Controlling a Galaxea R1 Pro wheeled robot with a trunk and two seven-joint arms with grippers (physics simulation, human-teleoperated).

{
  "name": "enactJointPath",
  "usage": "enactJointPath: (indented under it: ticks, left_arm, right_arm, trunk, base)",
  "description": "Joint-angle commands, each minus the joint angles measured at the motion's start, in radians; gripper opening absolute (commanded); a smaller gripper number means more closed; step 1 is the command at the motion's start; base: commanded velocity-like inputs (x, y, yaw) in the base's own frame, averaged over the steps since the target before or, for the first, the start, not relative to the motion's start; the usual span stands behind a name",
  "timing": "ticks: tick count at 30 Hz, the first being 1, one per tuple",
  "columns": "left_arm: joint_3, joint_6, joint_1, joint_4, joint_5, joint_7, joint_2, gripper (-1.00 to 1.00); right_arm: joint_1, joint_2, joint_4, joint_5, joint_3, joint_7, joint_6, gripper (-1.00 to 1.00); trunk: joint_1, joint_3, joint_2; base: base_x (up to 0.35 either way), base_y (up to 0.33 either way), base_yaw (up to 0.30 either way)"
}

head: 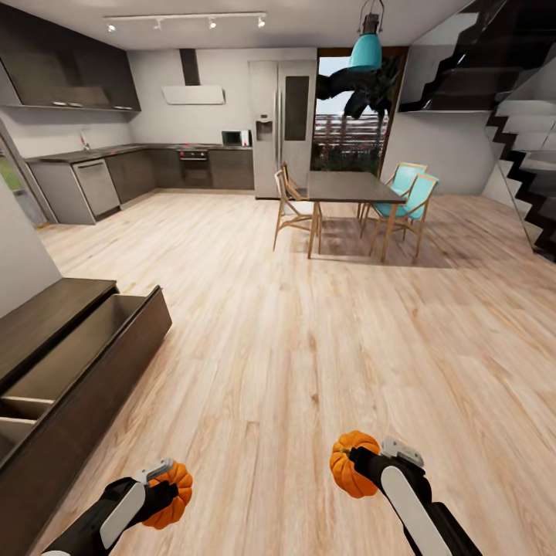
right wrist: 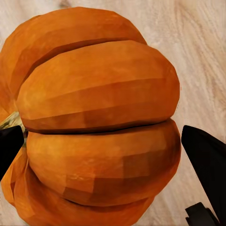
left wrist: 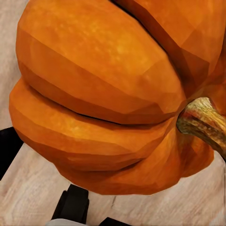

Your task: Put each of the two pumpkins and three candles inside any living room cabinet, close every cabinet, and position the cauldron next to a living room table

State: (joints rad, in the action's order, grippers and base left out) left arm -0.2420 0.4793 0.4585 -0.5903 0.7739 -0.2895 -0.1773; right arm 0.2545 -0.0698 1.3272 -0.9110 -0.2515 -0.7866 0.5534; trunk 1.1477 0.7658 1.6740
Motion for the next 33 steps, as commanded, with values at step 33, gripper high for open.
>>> enactJointPath:
  ticks: [33]
  left_arm:
    - [-0.003,-0.001,0.0,0.0,-0.004,-0.002,0.001,-1.0]
  right_arm:
    - [0.0,0.0,-0.011,0.0,0.042,0.002,-0.001,-1.0]
  trunk:
    - [0.0,0.0,0.0]
  base:
    - [0.331,-0.107,0.0]
